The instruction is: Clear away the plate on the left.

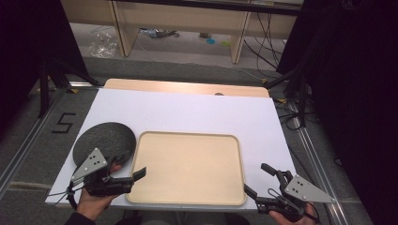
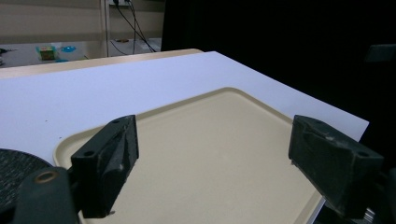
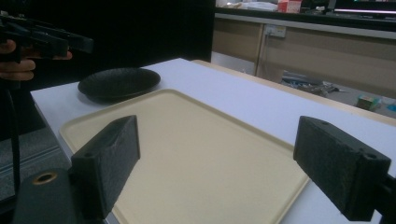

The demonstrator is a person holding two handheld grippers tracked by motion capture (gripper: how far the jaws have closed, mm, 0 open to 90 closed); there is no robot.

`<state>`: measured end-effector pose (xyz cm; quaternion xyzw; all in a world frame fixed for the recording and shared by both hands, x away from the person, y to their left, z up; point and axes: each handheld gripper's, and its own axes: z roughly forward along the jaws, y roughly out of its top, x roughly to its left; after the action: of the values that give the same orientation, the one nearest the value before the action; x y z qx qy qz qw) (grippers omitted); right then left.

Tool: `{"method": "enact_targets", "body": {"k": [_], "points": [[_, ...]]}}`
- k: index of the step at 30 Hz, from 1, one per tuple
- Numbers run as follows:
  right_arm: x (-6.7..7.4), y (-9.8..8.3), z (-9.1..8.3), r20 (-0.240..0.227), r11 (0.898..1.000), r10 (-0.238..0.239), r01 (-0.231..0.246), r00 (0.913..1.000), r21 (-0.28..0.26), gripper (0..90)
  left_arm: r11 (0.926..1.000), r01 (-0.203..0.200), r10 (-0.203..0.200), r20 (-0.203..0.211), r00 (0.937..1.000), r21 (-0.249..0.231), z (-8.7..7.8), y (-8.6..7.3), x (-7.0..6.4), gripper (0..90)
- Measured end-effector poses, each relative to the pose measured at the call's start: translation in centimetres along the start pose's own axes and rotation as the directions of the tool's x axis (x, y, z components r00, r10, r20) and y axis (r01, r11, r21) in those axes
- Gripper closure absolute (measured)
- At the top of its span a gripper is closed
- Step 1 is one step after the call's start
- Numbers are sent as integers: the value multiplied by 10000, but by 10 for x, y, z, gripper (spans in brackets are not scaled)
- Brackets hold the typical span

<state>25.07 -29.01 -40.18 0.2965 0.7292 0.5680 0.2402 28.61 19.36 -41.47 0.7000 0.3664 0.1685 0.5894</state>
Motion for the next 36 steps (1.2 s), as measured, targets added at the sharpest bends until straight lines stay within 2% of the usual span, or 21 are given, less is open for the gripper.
{"method": "enact_targets", "body": {"k": [2, 3, 8, 9, 14, 15, 18, 19, 21, 23, 25, 26, 27, 28, 29, 30, 31, 32, 33, 34, 36], "points": [[-1, 0, 0, 32, 9998, -190, 190, 9998, -76, 157, 10000, -38, 38, -43, 10000, -6, 0, 0, 0, 158], [0, 0, 0, -33, 10000, -21, 21, 10000, 51, 157, 10000, -55, 55, -20, 10000, -14, 0, 0, 0, 158], [0, 0, 1, -129, 10000, -19, 18, 9999, -15, 158, 10000, -15, 14, -89, 10000, -49, -1, 1, 1, 159], [-1, 0, 1, -12, 9998, -212, 212, 9998, -45, 158, 10000, -4, 3, -102, 9999, -37, -1, 1, 2, 159], [-1, -1, 1, -13, 10000, -37, 37, 10000, 29, 158, 9999, 140, -141, -161, 9998, -59, -2, 2, 5, 160], [-3, -1, 1, -2, 9998, -216, 216, 9998, 49, 158, 9998, 182, -183, -194, 9996, -45, -2, 2, 6, 160], [-4, -2, 3, 5, 9998, -182, 182, 9998, -111, 158, 9996, 282, -283, -318, 9991, -49, -3, 3, 9, 160], [-3, -2, 1, -174, 9997, -22, 27, 9998, 244, 158, 9995, 317, -320, -382, 9988, -70, -3, 3, 9, 160], [-4, -2, 2, -183, 9998, -177, 179, 9997, 109, 158, 9995, 318, -322, -533, 9981, -76, -4, 3, 11, 160], [-4, -3, 1, -45, 10000, 22, -22, 10000, 60, 158, 9990, 437, -444, -618, 9971, -118, -4, 3, 14, 160], [-4, -3, 0, -14, 10000, 22, -22, 10000, 76, 158, 9990, 448, -453, -770, 9960, -78, -6, 3, 16, 160], [-4, -2, 1, 49, 9998, -134, 135, 9999, -157, 158, 9988, 483, -485, -834, 9953, -46, -8, 2, 17, 158], [-2, -1, 0, -44, 9999, -7, 6, 10000, -122, 158, 9987, 514, -517, -850, 9950, -55, -8, 2, 17, 157], [-1, 0, 0, -32, 9997, -217, 217, 9998, -56, 158, 9981, 608, -614, -881, 9942, -97, -10, 2, 18, 157], [0, 1, 0, -82, 9998, -191, 191, 9998, 57, 159, 9974, 708, -717, -961, 9928, -136, -11, 2, 18, 156], [1, 1, 0, -75, 9994, -338, 339, 9994, 76, 158, 9973, 738, -729, -1205, 9900, 30, -13, 1, 20, 155], [3, 1, 1, -216, 9999, -129, 130, 9997, 47, 159, 9973, 738, -729, -1205, 9900, 30, -13, 1, 20, 156], [3, 1, 1, -216, 9999, -129, 130, 9997, 47, 159, 9969, 779, -760, -1349, 9879, 91, -14, 0, 22, 156], [3, 2, 2, -120, 9993, -361, 361, 9993, 10, 159, 9958, 913, -894, -1376, 9864, 77, -15, 0, 24, 156], [3, 2, 2, -244, 9991, -415, 415, 9988, 24, 159, 9925, 1218, -1204, -1398, 9828, 16, -17, 0, 28, 157], [3, 2, 3, -312, 9992, -393, 394, 9987, 26, 159, 9919, 1272, -1268, -1388, 9822, -57, -18, 0, 29, 157]]}}
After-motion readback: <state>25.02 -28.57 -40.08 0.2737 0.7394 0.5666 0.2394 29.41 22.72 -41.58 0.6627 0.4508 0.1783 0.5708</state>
